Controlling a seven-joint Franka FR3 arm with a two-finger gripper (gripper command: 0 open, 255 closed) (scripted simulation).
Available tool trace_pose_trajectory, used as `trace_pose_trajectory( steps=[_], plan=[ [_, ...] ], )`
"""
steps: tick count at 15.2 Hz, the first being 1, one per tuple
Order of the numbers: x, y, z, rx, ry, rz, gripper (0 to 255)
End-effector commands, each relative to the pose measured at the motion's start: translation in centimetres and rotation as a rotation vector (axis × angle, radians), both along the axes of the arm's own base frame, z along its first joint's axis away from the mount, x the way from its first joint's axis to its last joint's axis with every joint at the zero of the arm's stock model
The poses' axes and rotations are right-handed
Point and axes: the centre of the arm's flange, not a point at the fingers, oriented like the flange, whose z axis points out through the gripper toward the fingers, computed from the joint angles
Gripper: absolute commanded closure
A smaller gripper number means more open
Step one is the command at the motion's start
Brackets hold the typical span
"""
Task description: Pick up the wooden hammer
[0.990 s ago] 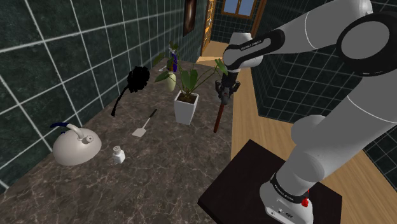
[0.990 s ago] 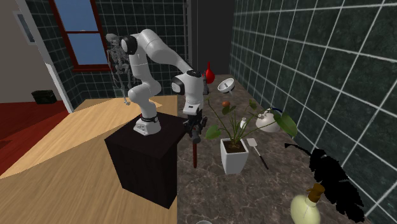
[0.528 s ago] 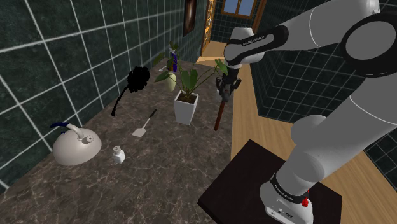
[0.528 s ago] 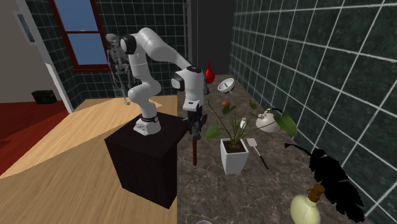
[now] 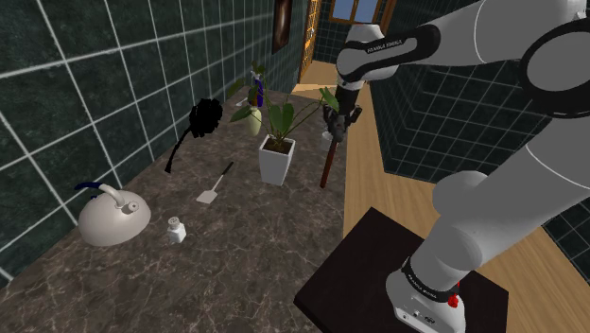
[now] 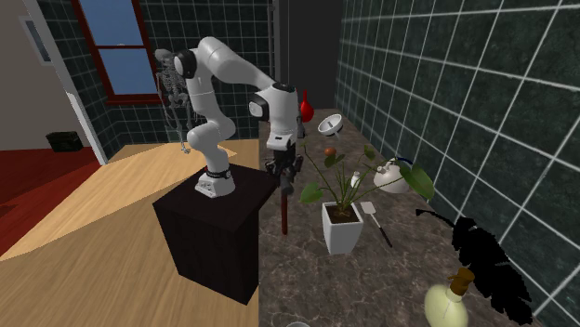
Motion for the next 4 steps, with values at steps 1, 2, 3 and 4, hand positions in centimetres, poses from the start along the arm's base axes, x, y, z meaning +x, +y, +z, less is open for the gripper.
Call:
trace_pose_trajectory(
  steps=[1, 2, 3, 4],
  plan=[
    [0.03, -0.12, 1.12, 0.0, 0.0, 0.0, 255],
    [0.03, -0.12, 1.65, 0.0, 0.0, 0.0, 255],
    [0.02, -0.12, 1.73, 0.0, 0.0, 0.0, 255],
    [0.03, -0.12, 1.72, 0.0, 0.0, 0.0, 255]
  ],
)
